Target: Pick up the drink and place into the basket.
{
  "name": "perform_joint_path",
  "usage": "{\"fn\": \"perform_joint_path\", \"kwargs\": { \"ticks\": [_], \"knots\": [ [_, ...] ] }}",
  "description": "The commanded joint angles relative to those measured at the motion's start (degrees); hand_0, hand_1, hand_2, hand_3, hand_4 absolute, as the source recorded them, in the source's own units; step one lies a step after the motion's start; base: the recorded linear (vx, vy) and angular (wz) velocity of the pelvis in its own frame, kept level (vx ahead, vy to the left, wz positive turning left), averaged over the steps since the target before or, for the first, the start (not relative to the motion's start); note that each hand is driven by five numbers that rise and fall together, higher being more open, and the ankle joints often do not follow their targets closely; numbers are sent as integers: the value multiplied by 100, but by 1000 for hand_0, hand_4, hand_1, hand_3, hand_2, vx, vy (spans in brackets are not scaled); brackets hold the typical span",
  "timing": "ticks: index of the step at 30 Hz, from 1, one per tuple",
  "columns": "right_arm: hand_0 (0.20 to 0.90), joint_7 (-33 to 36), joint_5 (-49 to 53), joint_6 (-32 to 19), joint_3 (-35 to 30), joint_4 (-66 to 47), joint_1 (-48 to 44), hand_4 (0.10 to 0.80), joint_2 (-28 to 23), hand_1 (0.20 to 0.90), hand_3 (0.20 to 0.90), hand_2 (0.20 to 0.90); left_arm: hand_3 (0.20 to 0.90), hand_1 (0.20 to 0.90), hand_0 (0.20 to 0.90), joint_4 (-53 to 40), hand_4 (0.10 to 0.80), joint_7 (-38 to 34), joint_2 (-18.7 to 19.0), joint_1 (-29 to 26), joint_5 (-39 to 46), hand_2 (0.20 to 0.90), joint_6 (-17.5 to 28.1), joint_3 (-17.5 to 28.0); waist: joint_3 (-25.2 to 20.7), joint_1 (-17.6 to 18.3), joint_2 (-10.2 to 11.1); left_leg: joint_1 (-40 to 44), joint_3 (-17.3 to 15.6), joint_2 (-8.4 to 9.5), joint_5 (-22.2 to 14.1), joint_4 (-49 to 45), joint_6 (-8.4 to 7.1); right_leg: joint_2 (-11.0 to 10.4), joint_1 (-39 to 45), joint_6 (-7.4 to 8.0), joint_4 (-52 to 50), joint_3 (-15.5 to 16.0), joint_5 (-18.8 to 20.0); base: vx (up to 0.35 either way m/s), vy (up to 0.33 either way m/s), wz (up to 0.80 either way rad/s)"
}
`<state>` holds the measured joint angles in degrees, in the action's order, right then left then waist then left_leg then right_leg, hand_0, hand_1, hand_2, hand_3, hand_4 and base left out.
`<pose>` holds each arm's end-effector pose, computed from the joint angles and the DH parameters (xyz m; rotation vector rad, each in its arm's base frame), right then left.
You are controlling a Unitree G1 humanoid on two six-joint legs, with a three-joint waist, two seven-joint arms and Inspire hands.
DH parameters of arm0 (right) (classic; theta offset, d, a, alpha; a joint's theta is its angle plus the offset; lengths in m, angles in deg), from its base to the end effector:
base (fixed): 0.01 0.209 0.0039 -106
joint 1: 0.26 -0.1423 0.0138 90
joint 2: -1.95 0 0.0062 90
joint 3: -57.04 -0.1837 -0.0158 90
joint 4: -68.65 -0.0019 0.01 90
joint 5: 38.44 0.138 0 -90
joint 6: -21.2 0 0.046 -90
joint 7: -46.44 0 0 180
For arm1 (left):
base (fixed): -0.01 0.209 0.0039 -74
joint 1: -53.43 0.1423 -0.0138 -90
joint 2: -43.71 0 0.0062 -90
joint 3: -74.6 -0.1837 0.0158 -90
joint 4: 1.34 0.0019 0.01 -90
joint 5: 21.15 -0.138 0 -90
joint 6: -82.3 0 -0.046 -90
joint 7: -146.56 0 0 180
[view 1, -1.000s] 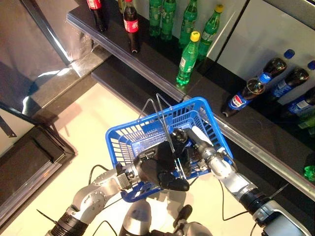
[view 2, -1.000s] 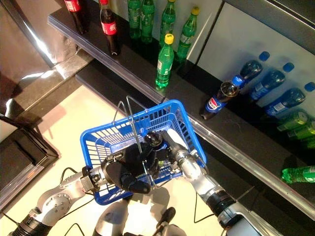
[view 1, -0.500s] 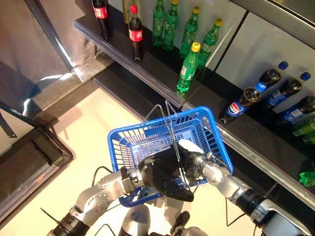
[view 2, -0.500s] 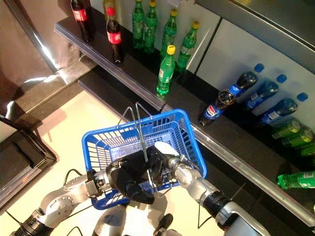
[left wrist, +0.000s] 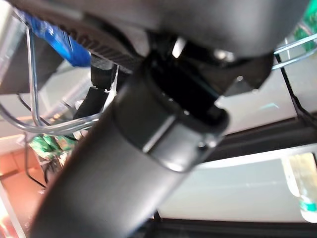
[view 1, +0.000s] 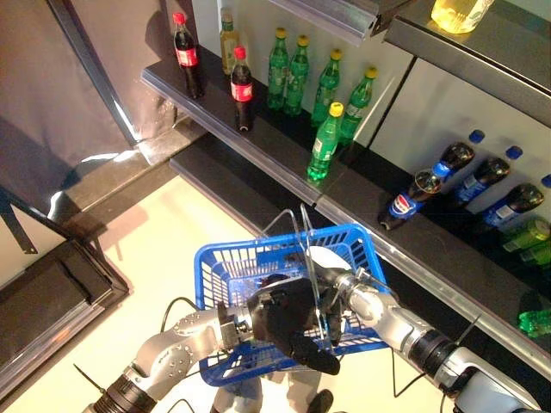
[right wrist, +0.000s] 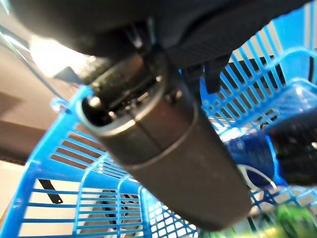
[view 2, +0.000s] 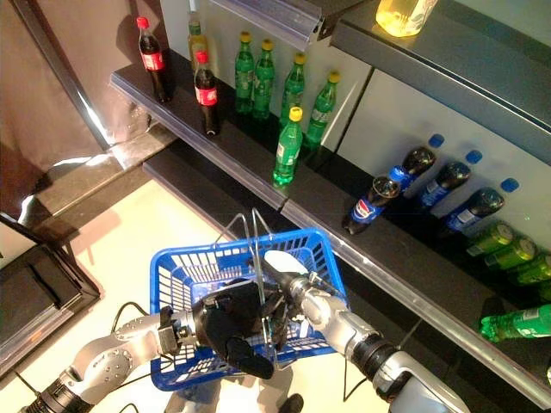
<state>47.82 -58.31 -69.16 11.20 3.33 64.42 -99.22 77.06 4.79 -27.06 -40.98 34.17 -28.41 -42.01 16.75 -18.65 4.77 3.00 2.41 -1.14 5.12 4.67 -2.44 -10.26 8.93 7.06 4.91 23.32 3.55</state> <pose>0.2497 -0.1361 0.0229 -1.0942 0.0268 0.6285 0.1899 0.1572 0.0592 -0.4372 0.3742 -1.2176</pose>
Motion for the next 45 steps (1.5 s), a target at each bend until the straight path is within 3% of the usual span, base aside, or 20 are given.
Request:
{"fn": "perform_joint_path", "kwargs": {
  "ticks": [1, 14, 21, 24, 28, 29, 32, 34, 36, 45],
  "knots": [
    [900, 296, -72, -233, 327, -1, -368, 800, 121, 900, 900, 900, 200, 300, 300, -1489, 100, 1219, -1216, -368, 1023, 300, 988, -271, -1329, 8, 14, 180, -426, -295, -500, 33, -254, -229, 57, 379, -70, 188, 8, 0, 0, 0],
    [900, 410, 130, -147, 165, -192, -250, 800, 82, 900, 900, 900, 200, 300, 300, -1496, 100, 958, -1176, -335, 1029, 300, 1172, -76, -1307, 25, 24, 206, -446, -309, -500, 33, -258, -214, 62, 373, -75, 153, 13, 0, 0, 0],
    [900, 609, 412, -115, -266, -662, 190, 800, -124, 900, 900, 900, 200, 300, 300, -1468, 100, 514, -1154, -123, 1119, 300, 1304, 434, -1289, 90, 8, 214, -486, -331, -501, 33, -261, -214, 42, 379, -74, 96, 22, 0, 0, 0],
    [900, 752, 869, -256, -770, -1131, 689, 800, -268, 900, 900, 900, 200, 300, 300, -1454, 100, 128, -1142, 102, 1189, 300, 1404, 898, -1248, 172, -7, 226, -530, -353, -497, 33, -256, -211, 29, 385, -74, 40, 17, -25, -1, -1],
    [900, 863, 1163, -379, -987, -1280, 912, 800, -273, 900, 900, 900, 200, 300, 300, -1429, 100, 39, -1144, 201, 1193, 300, 1451, 1081, -1238, 202, -15, 238, -556, -366, -506, 33, -256, -209, 29, 386, -72, 15, 12, 0, 0, 0],
    [900, 915, 1468, -565, -1439, -1512, 1289, 800, -152, 900, 900, 900, 200, 300, 300, -1350, 100, -28, -1187, 356, 1157, 300, 1515, 1422, -1217, 283, -51, 257, -611, -385, -508, 33, -251, -214, 18, 393, -78, -30, 6, -35, 21, -2],
    [900, 908, 1838, -804, -1966, -1700, 1686, 800, 19, 900, 900, 900, 200, 300, 300, -1258, 100, -138, -1208, 490, 1169, 300, 1607, 1835, -1215, 411, -103, 275, -683, -416, -518, 33, -251, -227, -6, 404, -87, -82, -3, -37, 19, -5],
    [900, 908, 1850, -812, -1981, -1705, 1701, 800, 25, 900, 900, 900, 200, 300, 300, -1258, 100, -140, -1211, 495, 1165, 300, 1607, 1848, -1216, 414, -105, 275, -686, -417, -519, 33, -251, -227, -7, 404, -87, -84, -3, -26, 10, -15],
    [900, 903, 2063, -1092, -2550, -1865, 2093, 800, 135, 900, 900, 900, 200, 300, 300, -1205, 100, -177, -1180, 618, 1226, 300, 1746, 2286, -1225, 574, -168, 297, -773, -440, -535, 33, -248, -237, -39, 405, -84, -177, -19, -60, 30, -14],
    [900, 843, 2884, -1539, -3570, -1701, 2654, 800, 473, 900, 900, 900, 200, 300, 300, -858, 100, -519, -1201, 741, 1366, 300, 1833, 3031, -1265, 900, -236, 359, -973, -488, -563, 33, -288, -229, -114, 402, -91, -378, -43, -16, 6, -13]
  ]
}}
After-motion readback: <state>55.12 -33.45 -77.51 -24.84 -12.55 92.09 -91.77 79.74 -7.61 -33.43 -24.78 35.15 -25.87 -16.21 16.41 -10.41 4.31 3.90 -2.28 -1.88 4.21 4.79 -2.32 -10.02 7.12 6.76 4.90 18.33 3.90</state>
